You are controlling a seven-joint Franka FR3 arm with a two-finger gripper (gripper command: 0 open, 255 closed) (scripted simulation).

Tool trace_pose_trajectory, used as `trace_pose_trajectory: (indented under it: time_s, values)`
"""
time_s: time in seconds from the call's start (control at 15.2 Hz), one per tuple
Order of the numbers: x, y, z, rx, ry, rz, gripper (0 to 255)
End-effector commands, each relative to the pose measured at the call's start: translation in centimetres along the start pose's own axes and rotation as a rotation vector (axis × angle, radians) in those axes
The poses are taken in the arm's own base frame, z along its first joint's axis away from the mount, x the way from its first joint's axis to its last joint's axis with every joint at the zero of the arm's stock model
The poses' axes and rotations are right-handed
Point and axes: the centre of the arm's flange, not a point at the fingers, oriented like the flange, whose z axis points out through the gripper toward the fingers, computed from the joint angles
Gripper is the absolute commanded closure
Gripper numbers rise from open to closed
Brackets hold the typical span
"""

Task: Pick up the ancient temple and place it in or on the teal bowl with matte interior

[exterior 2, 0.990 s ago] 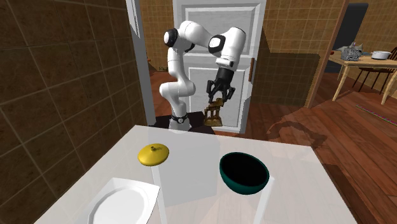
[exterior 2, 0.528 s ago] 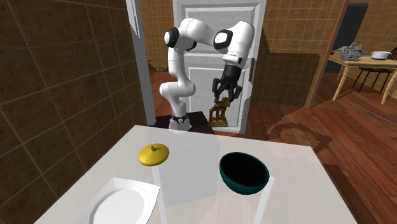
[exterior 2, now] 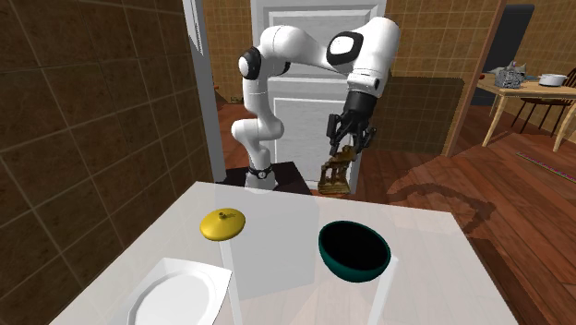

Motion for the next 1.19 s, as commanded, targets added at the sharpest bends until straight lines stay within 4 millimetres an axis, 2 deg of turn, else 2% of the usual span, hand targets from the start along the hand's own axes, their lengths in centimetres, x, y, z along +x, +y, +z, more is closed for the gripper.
trace_pose_trajectory:
  time_s: [0.0, 0.4, 1.12]
  values:
    - [2.6, -0.2, 0.4, -0.001, -0.001, 0.002, 255]
    - [10.8, -0.8, 0.3, -0.001, -0.001, 0.002, 255]
    - [9.6, -2.9, 5.6, -0.001, -0.001, 0.002, 255]
